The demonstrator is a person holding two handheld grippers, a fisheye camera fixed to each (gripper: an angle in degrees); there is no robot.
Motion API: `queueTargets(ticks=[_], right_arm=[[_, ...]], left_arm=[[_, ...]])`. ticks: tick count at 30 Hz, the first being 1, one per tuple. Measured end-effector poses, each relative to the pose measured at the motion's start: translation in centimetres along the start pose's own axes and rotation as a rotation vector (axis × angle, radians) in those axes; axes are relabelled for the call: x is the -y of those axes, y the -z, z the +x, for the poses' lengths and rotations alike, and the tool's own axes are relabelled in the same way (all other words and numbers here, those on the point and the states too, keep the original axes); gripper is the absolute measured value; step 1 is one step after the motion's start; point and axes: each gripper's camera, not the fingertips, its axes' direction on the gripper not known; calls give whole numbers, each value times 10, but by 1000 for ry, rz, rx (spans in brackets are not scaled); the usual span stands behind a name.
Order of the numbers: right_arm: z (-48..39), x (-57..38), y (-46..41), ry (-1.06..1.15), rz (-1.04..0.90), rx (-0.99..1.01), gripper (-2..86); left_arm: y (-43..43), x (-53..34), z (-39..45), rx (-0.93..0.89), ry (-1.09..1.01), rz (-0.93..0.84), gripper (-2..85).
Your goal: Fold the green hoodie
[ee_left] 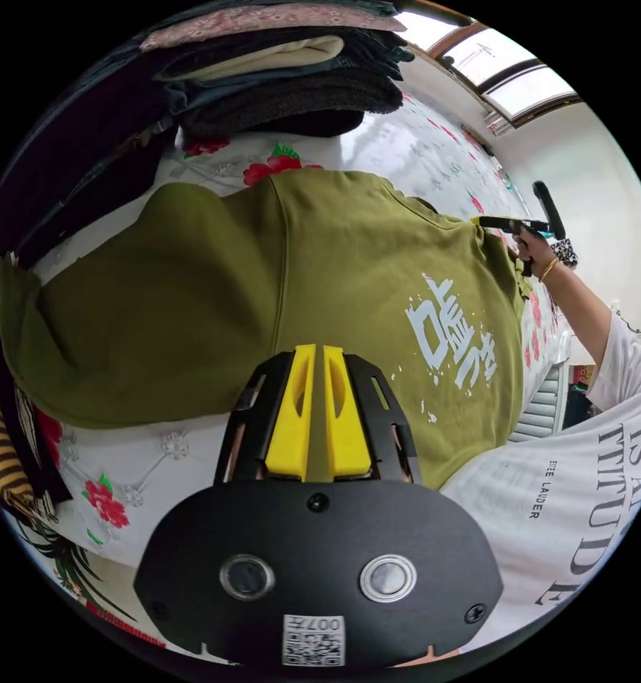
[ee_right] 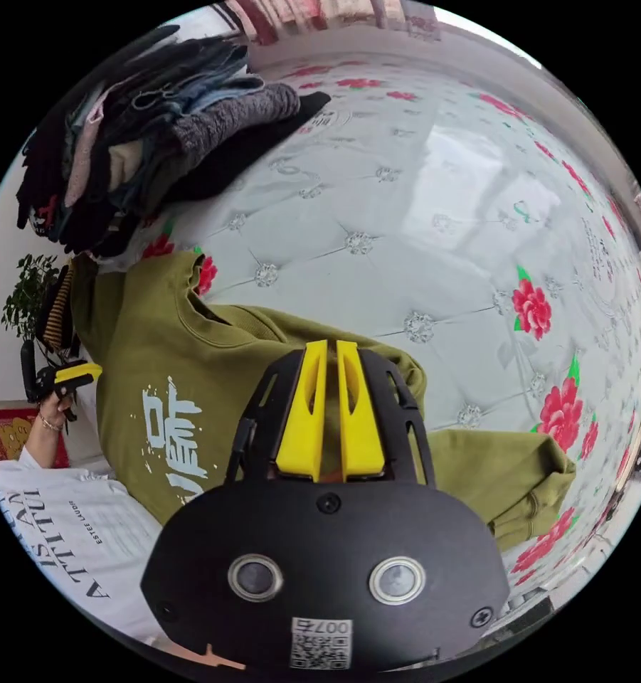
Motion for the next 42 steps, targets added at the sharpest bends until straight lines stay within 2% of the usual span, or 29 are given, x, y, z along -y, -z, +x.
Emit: queueTargets(ticks=[1, 2, 5, 7, 8, 10, 14, 18, 22, 25, 27, 29, 31, 32, 34, 37, 40, 42], right_arm=[[-9, 3, -20, 61, -69, -12, 11], [-19, -3, -19, 111, 1, -68, 13], [-39, -13, -28, 179, 39, -169, 12], [-43, -8, -31, 194, 19, -179, 10], [-68, -3, -50, 274, 16, -325, 7], [-64, 7, -48, 281, -14, -308, 3], [-55, 12, -25, 193, 118, -235, 0], [-60, 8, -28, 229, 93, -208, 7], [-72, 8, -57, 316, -3, -302, 11], [-73, 18, -56, 351, 5, -351, 6], [-61, 28, -31, 262, 129, -318, 3], [-25, 38, 7, 43, 295, -135, 0], [8, 31, 28, -173, 440, -36, -1], [21, 28, 33, -198, 470, 44, -2], [26, 21, 34, -198, 468, 78, -1], [-1, -3, 25, -43, 426, 22, 0], [-30, -43, 7, 58, 378, -60, 3], [-42, -73, -4, 72, 368, -98, 5]], left_arm=[[-3, 3, 0, 7, -4, -2, -5], [-9, 6, 1, 27, -8, -5, -5], [-28, 5, 1, 77, -15, -35, -7], [-26, 0, -1, 62, -14, 8, -8], [-26, -2, -4, 44, -3, 18, -9], [-25, -4, -9, 18, 16, 29, -9], [-22, -6, -10, 13, 21, 25, -9], [-20, -8, -5, 45, 1, 27, -10], [-17, -10, -9, 33, 12, 33, -10], [-14, -12, -12, 15, 25, 36, -10], [-12, -13, -13, 18, 23, 33, -10], [-11, -14, -11, 30, 14, 31, -10], [-10, -15, -11, 35, 11, 34, -10], [-9, -17, -12, 32, 16, 37, -10], [-7, -20, -14, 20, 30, 46, -9], [-1, -28, -18, -2, 63, 80, -8], [22, -48, -21, -30, 111, 201, 1], [54, -73, -31, 56, 218, 338, 21]])
